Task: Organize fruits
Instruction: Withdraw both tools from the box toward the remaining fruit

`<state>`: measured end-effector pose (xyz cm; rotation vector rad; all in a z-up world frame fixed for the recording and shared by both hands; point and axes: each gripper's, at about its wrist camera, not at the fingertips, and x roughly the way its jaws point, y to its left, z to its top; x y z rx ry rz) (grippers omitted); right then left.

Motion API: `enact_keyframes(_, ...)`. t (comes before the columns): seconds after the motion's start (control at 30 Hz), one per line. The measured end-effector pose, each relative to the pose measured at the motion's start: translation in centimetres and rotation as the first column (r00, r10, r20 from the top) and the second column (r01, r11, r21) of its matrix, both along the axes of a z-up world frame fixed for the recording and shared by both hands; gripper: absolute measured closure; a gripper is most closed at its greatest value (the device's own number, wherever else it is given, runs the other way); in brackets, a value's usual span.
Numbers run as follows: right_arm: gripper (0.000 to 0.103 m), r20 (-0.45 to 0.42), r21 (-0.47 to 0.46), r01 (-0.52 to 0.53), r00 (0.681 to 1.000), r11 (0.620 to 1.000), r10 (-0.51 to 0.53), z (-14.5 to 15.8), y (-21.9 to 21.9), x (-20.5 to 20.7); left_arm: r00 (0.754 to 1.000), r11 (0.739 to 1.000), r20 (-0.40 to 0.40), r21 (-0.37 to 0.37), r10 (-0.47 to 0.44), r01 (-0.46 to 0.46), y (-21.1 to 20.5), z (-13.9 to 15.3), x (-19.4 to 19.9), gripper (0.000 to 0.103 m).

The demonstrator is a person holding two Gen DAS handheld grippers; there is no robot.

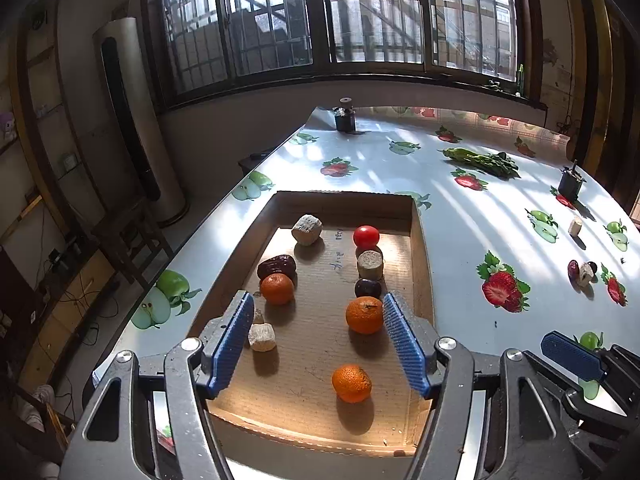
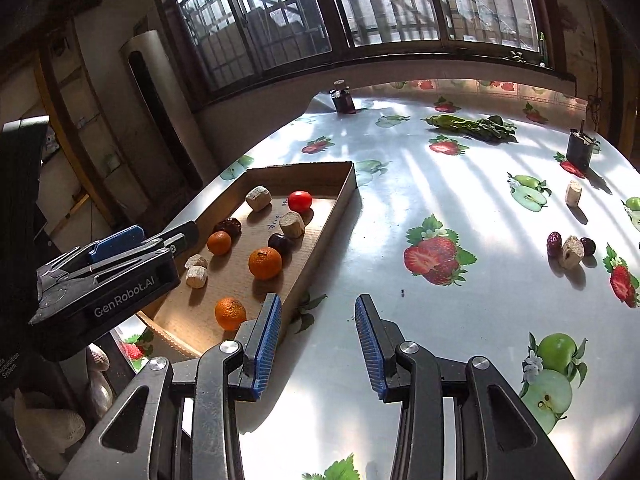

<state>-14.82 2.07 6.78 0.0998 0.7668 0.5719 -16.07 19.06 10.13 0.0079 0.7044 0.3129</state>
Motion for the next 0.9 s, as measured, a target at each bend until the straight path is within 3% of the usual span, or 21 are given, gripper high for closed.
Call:
enact_keyframes(0.23, 0.061, 0.005, 0.003, 0.071, 0.997, 0.997, -0.071, -0.2, -3.9, 0.6, 0.996, 0.996, -0.039, -0.028, -0.084, 0.083, -2.1, -0.4, 0.8, 0.036)
enact_keyframes(0.37, 0.061, 0.015, -0.016, 0.178, 0.984, 0.984, -0.177, -0.2, -9.2, 1.3, 0.991, 0.991, -0.072, -0.079, -0.112, 0.106, -3.1, -0.8, 1.5, 0.036)
enact_keyframes(0.47, 0.061, 0.010, -0.063, 0.273, 0.962, 0.960, -0.272, -0.6, -14.1, 1.9, 0.986, 0.987, -0.070, -0.074, -0.151, 0.146, -5.0, -0.8, 1.8, 0.034)
enact_keyframes(0.7, 0.061, -0.010, -0.142, 0.437, 0.896, 0.888, -0.443, -0.9, -23.7, 3.0, 0.948, 0.953, -0.115, -0.096, -0.296, 0.286, -10.3, -2.1, 3.8, 0.030)
enact_keyframes(0.8, 0.061, -0.019, -0.138, 0.450, 0.890, 0.883, -0.456, -0.6, -25.4, 3.8, 0.930, 0.936, -0.142, -0.146, -0.340, 0.320, -11.6, -2.6, 4.8, 0.030)
enact_keyframes(0.9, 0.061, -0.048, -0.124, 0.435, 0.895, 0.892, -0.443, -0.4, -25.8, 5.2, 0.925, 0.934, -0.152, -0.135, -0.349, 0.330, -12.7, -2.7, 5.4, 0.030)
